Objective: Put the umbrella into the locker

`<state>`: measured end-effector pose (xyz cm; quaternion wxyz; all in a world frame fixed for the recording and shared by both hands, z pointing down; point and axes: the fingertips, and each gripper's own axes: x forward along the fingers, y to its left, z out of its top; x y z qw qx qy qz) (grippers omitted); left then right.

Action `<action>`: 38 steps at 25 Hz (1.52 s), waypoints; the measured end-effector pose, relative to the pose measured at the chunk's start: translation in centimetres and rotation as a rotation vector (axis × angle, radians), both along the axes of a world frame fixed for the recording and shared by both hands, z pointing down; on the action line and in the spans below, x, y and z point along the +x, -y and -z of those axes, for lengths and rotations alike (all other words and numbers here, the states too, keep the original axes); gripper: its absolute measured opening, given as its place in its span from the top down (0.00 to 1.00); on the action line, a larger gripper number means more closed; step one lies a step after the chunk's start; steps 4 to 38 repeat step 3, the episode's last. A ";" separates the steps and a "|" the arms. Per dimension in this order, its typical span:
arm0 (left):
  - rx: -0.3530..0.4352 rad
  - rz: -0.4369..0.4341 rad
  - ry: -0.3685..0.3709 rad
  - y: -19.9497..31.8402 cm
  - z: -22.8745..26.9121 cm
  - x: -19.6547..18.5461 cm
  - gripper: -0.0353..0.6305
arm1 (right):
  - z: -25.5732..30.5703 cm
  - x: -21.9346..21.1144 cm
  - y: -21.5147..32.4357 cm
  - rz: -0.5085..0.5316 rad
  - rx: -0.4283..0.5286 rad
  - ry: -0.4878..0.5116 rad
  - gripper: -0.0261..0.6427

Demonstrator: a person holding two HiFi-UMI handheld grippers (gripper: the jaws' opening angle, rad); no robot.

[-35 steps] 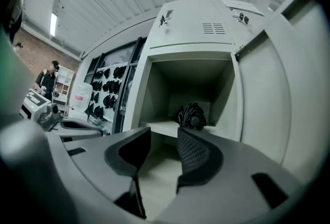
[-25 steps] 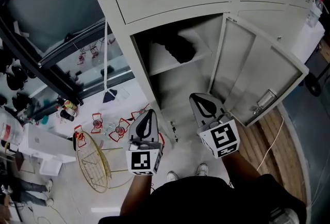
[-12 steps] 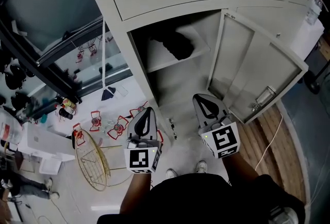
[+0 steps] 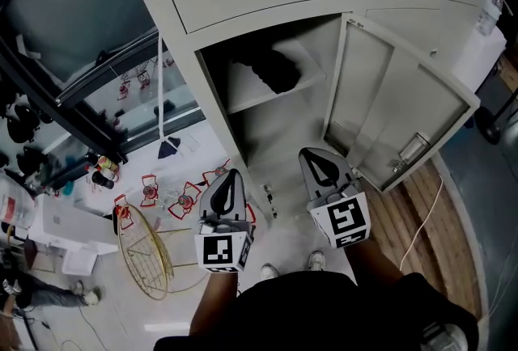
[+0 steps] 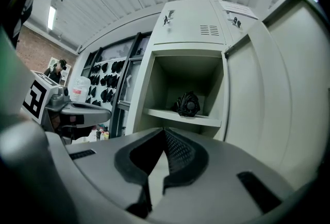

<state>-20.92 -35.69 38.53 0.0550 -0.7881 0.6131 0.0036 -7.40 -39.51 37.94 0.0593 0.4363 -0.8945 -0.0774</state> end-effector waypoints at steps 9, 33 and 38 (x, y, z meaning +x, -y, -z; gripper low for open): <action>-0.007 0.000 -0.003 -0.2 -0.2 0.1 0.95 | 0.0 0.0 -0.1 -0.006 0.001 -0.001 0.96; -0.007 0.000 -0.003 -0.2 -0.2 0.1 0.95 | 0.0 0.0 -0.1 -0.006 0.001 -0.001 0.96; -0.007 0.000 -0.003 -0.2 -0.2 0.1 0.95 | 0.0 0.0 -0.1 -0.006 0.001 -0.001 0.96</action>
